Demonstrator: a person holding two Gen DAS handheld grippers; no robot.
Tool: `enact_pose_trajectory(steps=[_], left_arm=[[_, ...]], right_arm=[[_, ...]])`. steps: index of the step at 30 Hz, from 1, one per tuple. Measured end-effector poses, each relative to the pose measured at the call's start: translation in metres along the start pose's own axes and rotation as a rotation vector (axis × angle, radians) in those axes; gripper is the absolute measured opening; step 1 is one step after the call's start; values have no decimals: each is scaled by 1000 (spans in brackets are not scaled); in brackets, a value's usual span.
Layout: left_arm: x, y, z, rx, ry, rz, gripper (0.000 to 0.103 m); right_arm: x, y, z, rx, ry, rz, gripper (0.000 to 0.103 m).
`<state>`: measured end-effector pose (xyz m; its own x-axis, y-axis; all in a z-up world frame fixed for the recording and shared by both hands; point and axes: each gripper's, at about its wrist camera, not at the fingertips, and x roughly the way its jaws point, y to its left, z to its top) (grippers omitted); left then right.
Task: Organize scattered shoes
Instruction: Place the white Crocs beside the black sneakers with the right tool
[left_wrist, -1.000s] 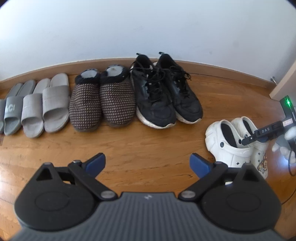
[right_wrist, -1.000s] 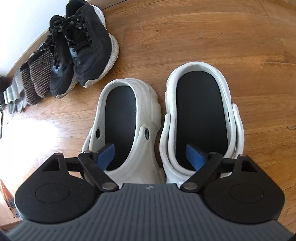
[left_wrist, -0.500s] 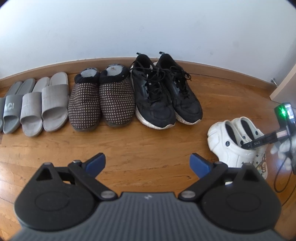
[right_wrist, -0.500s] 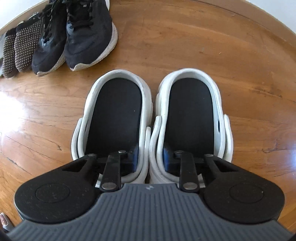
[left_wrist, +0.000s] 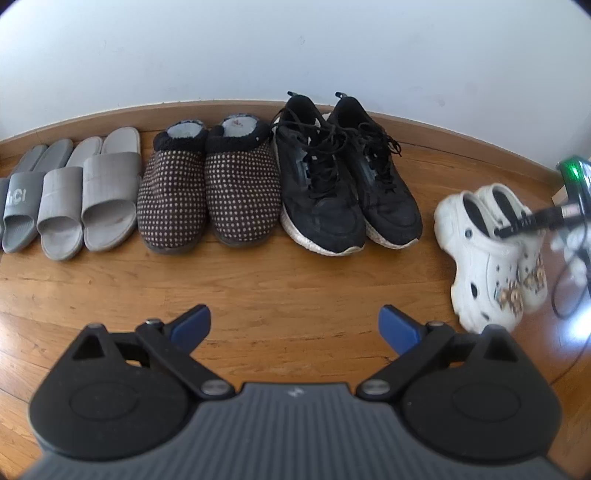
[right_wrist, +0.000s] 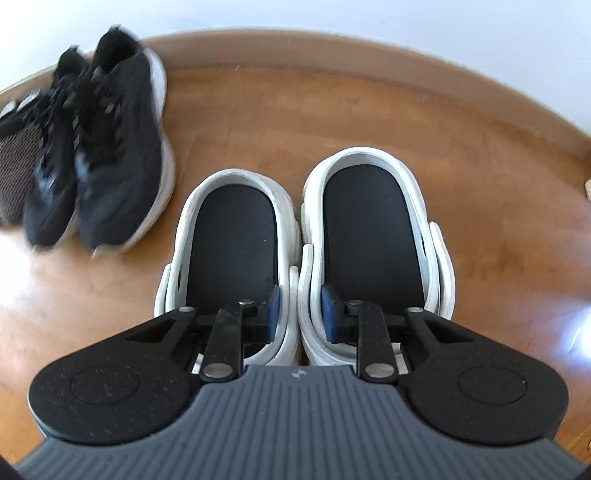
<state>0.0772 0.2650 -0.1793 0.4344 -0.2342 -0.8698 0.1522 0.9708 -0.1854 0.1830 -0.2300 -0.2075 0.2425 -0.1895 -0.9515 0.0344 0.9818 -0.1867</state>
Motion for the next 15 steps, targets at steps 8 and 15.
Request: enact_pose_trajectory(steps=[8,15], left_arm=[[15,2,3,11,31,-18,98],[26,2,4,14,39,-23,98]], right_arm=[[21,5,40,6,-50,-9,22],[25,13,73,-1,-91,-6,22]])
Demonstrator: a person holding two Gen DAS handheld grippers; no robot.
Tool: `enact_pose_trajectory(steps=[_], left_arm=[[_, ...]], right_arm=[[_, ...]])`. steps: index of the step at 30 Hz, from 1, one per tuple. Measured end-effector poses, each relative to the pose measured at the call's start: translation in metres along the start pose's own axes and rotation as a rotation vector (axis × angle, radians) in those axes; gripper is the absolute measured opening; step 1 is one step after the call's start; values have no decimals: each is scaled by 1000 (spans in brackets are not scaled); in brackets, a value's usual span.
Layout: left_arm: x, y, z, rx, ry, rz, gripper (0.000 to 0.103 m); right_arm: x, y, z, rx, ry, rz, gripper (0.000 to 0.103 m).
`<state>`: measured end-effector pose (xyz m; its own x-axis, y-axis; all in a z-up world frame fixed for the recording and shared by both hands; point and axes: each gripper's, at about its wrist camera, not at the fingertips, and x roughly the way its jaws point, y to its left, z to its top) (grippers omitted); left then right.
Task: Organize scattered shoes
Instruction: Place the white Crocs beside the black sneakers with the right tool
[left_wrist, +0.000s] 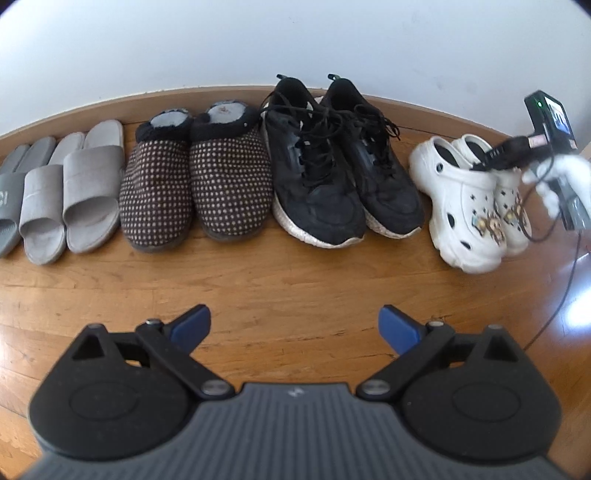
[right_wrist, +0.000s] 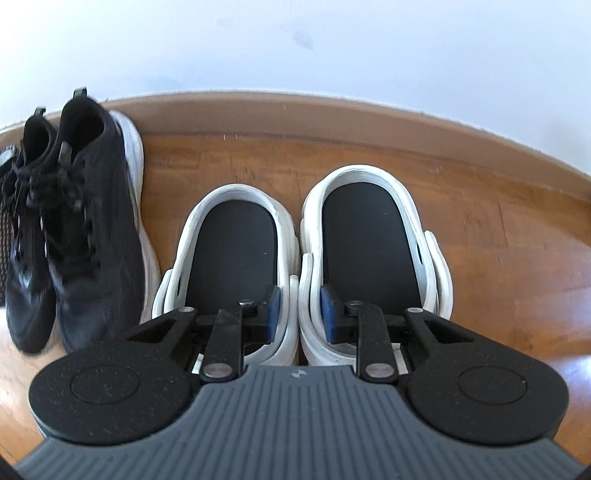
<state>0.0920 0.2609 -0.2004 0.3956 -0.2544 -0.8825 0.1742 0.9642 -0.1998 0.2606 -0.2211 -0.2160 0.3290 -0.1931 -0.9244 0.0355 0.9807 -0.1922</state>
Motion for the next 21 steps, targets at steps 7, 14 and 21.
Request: enact_pose_trajectory(steps=[7,14,21], left_arm=[[9,8,1,-28,17,13,98],[12,14,6,-41,16,20,98],[15,17,6,-50,14,17,98]], right_arm=[[14,9,33,5,-42,-9,22],[24,15,58,24,-47,-26,22],[30,14,63,53,-51,-35,23]])
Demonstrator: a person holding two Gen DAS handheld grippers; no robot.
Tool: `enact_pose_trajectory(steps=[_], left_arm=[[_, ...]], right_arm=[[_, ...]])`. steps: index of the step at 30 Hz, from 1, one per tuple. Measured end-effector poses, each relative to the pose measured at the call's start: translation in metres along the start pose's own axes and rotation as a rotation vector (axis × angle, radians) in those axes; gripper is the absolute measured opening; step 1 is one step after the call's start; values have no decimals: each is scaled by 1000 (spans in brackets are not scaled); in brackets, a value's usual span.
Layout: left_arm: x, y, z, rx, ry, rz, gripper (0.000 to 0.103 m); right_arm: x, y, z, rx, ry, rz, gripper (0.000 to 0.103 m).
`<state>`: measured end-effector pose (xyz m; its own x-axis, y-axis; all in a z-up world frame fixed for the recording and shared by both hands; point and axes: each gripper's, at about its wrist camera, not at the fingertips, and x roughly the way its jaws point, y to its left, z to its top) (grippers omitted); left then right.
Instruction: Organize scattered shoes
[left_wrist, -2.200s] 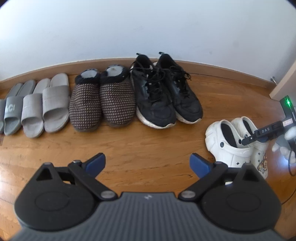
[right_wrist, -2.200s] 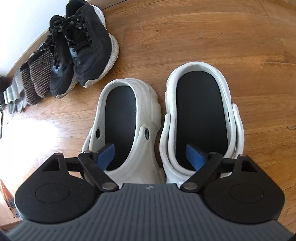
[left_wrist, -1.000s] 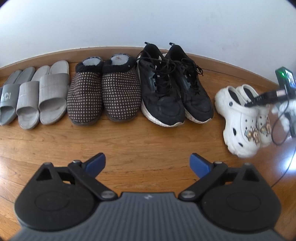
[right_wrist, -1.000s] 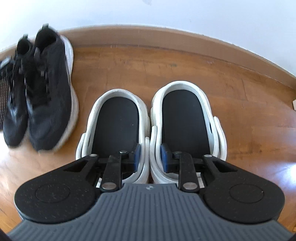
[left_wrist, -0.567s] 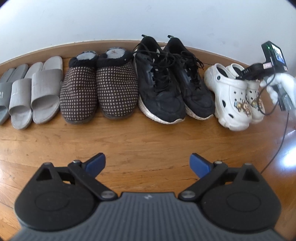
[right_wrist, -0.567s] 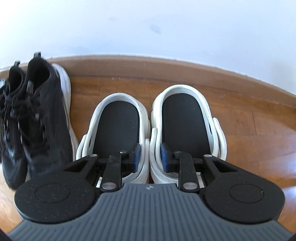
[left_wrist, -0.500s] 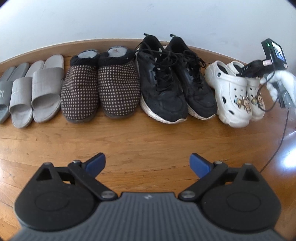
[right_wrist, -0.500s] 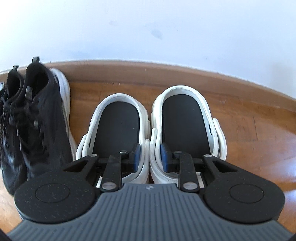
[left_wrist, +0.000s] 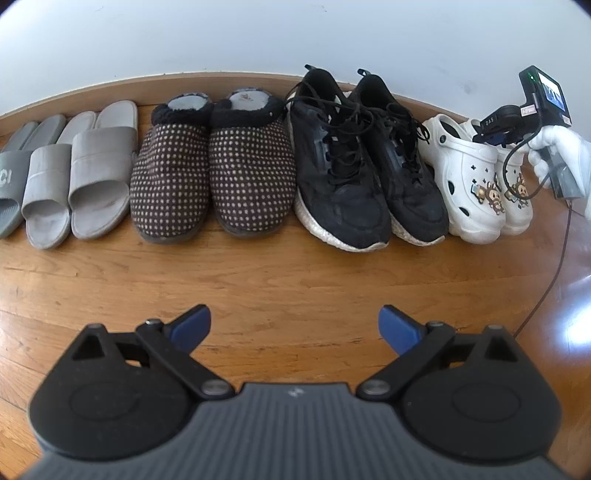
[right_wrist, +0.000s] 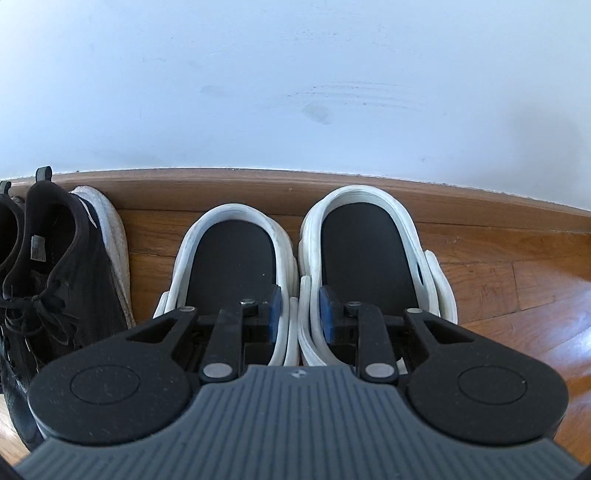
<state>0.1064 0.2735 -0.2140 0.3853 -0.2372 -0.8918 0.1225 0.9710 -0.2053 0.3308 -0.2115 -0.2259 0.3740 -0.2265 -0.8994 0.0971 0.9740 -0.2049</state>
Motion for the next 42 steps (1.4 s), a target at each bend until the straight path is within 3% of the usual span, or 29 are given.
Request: enact_pose_trajectory(steps=[2,6,10,16,22,28,33,42], left_arm=[[-2,1,0,-1,-3,2,98],[-9,5,2,-6,-19,1,98],[-25,11,2,-3,-53,5,98],[-51,21,-5,5,-97,13,98],[-81,34,-17,18,-132,25,98],[-112,43,-22,-4,-165,20,98],[-139,35,-19,-5,-171,44,98],[-176,23,-17,20,-176,128,99]], right_arm=[[-1,-2,0,13,-6,-1,25],[-12,-7,-1,38,-38,-15,45],[-40,-5,-9,76,-65,3,55],[-88,12,-43,88,-90,42,64],[-159,40,-100,129,-68,113,75],[-222,70,-150,177,-3,130,79],[-276,104,-167,171,5,101,85],[-356,141,-182,209,-59,60,101]])
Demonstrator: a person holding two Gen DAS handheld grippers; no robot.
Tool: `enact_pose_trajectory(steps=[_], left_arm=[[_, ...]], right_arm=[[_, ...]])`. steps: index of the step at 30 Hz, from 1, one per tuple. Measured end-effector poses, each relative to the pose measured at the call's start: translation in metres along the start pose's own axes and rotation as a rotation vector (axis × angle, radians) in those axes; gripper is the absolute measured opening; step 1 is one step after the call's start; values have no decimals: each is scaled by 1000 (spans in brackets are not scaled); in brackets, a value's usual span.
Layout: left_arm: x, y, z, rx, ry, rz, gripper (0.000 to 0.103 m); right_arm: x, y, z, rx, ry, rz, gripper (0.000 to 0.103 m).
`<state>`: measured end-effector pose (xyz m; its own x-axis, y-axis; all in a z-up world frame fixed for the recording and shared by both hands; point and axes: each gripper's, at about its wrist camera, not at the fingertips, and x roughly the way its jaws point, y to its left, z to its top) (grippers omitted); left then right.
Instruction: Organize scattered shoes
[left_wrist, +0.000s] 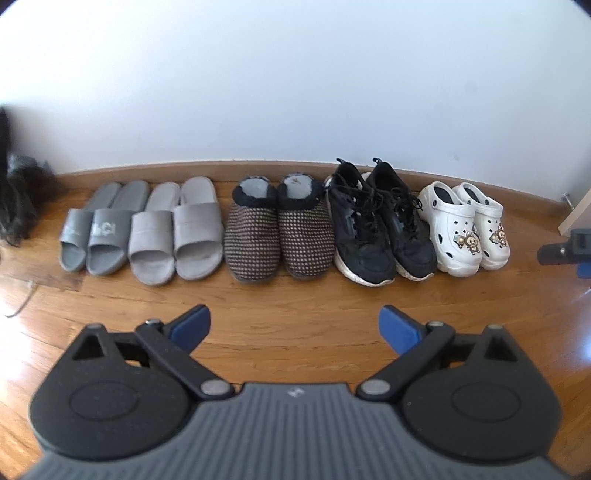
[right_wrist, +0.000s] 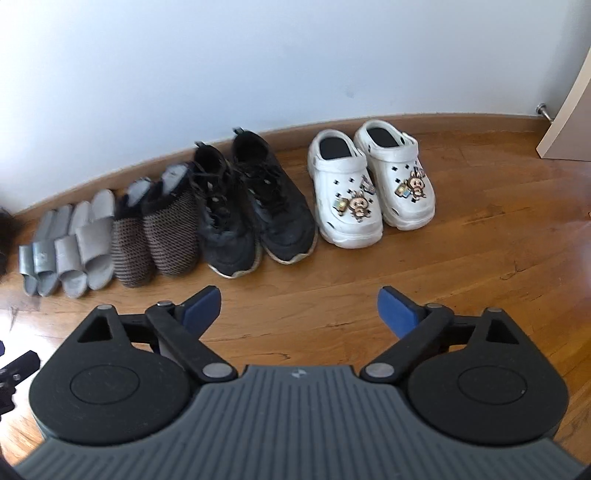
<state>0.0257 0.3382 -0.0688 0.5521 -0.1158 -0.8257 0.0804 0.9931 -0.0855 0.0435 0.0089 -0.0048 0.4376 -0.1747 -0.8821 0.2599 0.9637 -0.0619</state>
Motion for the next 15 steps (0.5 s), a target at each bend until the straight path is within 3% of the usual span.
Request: enact_pose_trajectory(steps=[5,15], left_arm=[[-6,-3,-1,0,-8,24,102],[-12,3,-1,-21,-9,41,102]], right_arm=[[-18,31,-19,-84,-86,-19,102],[-18,52,-33,-134,-27,-11,102]])
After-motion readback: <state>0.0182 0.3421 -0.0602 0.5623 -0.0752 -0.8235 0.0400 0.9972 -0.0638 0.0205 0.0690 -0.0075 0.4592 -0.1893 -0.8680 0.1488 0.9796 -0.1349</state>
